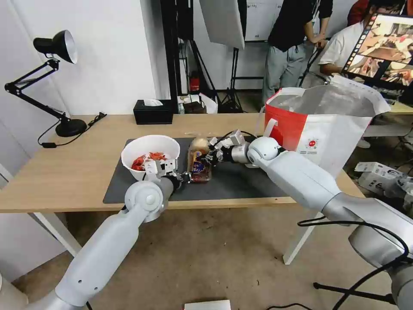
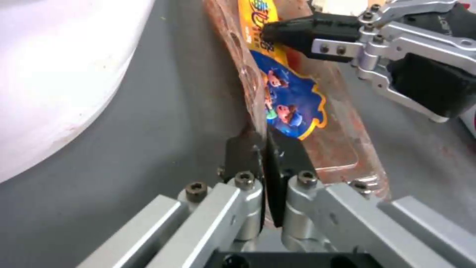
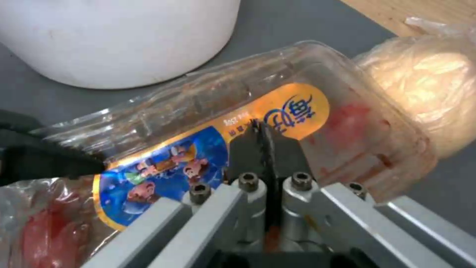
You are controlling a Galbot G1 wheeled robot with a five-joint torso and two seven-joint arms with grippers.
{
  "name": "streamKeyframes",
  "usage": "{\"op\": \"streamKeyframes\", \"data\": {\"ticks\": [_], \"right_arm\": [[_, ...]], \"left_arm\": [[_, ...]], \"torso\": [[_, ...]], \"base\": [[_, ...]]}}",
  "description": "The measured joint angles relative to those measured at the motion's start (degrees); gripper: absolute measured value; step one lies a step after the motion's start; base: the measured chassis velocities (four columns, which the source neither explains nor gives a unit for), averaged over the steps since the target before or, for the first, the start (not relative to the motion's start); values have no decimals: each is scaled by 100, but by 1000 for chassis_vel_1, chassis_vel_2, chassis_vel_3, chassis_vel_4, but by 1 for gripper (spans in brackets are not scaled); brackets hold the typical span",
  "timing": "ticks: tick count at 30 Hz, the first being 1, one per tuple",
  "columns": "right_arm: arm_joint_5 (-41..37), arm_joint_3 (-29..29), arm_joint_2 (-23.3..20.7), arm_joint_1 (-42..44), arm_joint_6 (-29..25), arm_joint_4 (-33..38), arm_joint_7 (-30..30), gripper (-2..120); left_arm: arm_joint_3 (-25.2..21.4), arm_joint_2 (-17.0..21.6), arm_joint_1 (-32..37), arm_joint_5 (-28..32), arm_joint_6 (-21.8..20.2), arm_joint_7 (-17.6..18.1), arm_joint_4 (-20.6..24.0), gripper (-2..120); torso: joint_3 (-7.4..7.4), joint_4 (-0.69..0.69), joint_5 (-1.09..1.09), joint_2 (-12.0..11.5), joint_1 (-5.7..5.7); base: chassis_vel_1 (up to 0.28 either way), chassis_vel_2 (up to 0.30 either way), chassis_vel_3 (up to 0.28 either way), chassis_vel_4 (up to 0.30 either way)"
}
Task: Pick up the trash from the table and place it into the takeout bag.
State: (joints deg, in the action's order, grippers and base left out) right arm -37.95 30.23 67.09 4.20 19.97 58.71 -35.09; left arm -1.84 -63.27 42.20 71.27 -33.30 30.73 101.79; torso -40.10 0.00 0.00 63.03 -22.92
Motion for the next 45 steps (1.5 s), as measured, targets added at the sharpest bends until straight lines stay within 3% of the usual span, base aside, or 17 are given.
{"op": "streamKeyframes", "data": {"ticks": [15,26,33,38,40,42,45], "right_arm": [[-27,-219,-135,67,0,248,55,0],[-552,-722,-1020,742,60,1807,791,2],[-1047,-1395,-1885,1578,178,3170,1478,31],[-1108,-1774,-2263,2095,137,3749,1779,45],[-1110,-2153,-2517,2644,-4,4168,1995,57],[-1110,-2378,-2628,2928,-65,4354,2081,59],[-1107,-3334,-2995,4156,-236,4967,2266,75]], "left_arm": [[-78,67,164,1,175,51,201,0],[-335,46,457,100,293,98,458,0],[-455,-34,595,249,341,167,595,0],[-541,-35,739,314,455,181,763,0],[-597,-10,864,366,502,177,963,0],[-623,2,916,406,505,179,1056,0],[-685,30,1094,576,506,249,1391,0]], "torso": [[0,0,0,0,0],[0,0,2,0,0],[1,0,0,0,0],[1,0,0,0,0],[0,1,4,-1,0],[0,1,2,0,0],[1,0,3,0,1]], "base": [[0,0,0,0],[0,0,0,0],[0,0,0,0],[0,0,0,0],[0,0,0,0],[0,0,0,0],[0,0,0,0]]}}
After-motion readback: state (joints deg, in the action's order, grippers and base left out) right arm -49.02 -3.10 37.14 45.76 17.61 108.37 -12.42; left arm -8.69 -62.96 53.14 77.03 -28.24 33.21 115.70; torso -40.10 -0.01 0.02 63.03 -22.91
